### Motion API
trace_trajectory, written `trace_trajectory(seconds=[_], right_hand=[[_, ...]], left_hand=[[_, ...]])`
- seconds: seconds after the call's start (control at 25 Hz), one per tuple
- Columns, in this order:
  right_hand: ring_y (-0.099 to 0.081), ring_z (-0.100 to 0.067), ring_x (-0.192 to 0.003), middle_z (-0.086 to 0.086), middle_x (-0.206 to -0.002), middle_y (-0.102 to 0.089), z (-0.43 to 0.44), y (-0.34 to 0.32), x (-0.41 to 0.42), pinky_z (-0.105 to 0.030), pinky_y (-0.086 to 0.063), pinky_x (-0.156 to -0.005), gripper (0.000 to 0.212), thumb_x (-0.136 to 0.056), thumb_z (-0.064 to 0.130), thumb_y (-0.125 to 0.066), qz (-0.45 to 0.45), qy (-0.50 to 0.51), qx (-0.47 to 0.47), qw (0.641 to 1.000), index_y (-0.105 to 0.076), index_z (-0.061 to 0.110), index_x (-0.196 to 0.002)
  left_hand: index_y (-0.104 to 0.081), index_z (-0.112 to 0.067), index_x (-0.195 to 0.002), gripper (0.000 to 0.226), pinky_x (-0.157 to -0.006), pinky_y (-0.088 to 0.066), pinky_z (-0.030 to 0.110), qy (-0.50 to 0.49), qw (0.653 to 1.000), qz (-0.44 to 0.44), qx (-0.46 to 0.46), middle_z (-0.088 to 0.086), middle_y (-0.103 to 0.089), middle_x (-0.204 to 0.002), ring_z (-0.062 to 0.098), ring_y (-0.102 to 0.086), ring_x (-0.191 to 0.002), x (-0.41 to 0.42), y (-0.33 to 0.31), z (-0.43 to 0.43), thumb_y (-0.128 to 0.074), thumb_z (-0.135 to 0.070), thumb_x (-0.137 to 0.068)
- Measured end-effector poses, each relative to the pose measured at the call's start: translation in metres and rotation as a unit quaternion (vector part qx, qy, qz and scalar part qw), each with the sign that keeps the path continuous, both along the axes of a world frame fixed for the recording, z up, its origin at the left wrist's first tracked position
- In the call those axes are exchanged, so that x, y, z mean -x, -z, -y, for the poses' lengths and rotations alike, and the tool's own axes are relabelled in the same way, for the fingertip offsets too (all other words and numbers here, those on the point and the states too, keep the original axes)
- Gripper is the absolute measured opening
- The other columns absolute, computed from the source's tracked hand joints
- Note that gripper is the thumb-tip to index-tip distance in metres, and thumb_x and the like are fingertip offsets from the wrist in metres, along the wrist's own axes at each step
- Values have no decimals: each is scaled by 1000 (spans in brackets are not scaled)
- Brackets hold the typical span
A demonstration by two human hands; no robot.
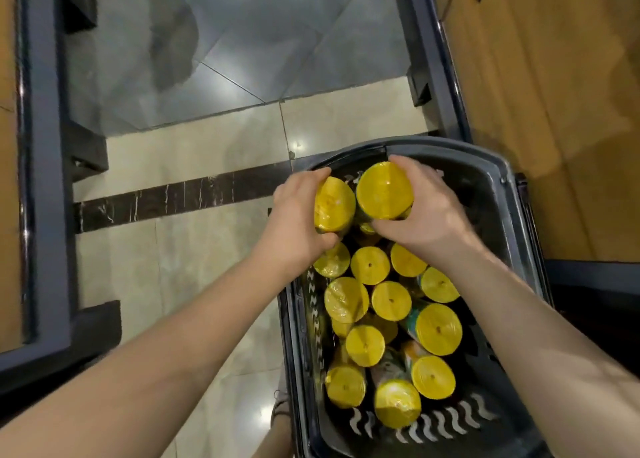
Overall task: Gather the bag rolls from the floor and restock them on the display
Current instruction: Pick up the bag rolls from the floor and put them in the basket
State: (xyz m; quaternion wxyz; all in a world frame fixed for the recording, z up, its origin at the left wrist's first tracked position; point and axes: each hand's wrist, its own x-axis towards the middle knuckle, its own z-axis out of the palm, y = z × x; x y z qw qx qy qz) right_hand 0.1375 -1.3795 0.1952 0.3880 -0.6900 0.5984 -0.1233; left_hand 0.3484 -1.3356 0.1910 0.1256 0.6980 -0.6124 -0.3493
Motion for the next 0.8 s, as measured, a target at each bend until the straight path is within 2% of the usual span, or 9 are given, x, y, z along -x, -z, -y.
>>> trace_trajectory(seconds=[0.16,0.24,0.32,0.4,0.48,0.6,0.68,0.8], right_hand=[[-35,-21,-144,-1,-158,-34,9,4,-5,-33,-34,-110,109,-75,34,-87,-34,-11,-35,999,-19,30,-160],[-28,-23,-149,-1,-162,-28,8,-9,-4,-38,-30,-115,113,-76,36,-86,-59,-24,-50,997,-12,31,-161],[-26,-21,-150,1,-163,-26,4,-38,0,-39,-28,-117,110,-79,41,-83,-64,-31,-44,996,-11,33,-161],[-29,-19,-147,5,-161,-28,1,-80,5,-41,-32,-118,100,-82,43,-79,-71,-48,-17,996,-17,36,-160],[-32,-21,-144,3,-156,-36,-2,-144,12,-44,-35,-116,91,-83,39,-77,-106,-84,35,990,-27,32,-158],[-33,-30,-143,-6,-149,-44,-9,-262,26,-49,-33,-116,91,-77,42,-80,-182,-134,112,968,-36,26,-155],[-27,-33,-147,-9,-154,-39,-20,-345,34,-49,-25,-120,94,-77,49,-79,-216,-146,142,955,-33,29,-156],[-24,-30,-149,-9,-159,-31,-50,-463,55,-44,-24,-121,94,-78,54,-75,-250,-130,181,942,-27,34,-157]], left_hand=[[-31,-21,-156,102,-118,-21,30,3,1000,1,-9,4,-36,-155,23,-28,-145,-2,-5,-4,-88,-22,-71],[-26,-24,-158,104,-115,-20,28,7,1000,0,-28,2,-31,-157,23,-25,-146,0,-19,-3,-88,-27,-74],[-24,-27,-158,105,-116,-22,31,18,999,9,-40,1,-29,-157,24,-24,-146,0,-48,1,-87,-32,-75],[-25,-28,-158,103,-118,-23,36,56,997,40,-24,2,-30,-157,27,-25,-146,0,-89,9,-86,-36,-75],[-23,-32,-158,103,-119,-23,38,100,992,82,-10,2,-27,-160,27,-22,-146,1,-152,18,-84,-38,-76],[-17,-40,-158,105,-122,-20,40,159,978,137,14,2,-14,-165,26,-10,-151,15,-273,24,-82,-45,-77],[-13,-45,-158,103,-124,-18,44,205,962,178,37,0,-6,-167,27,-2,-153,29,-360,22,-78,-52,-79],[-11,-49,-156,99,-124,-14,47,257,939,219,68,-3,0,-168,29,3,-153,51,-481,7,-74,-58,-80]])
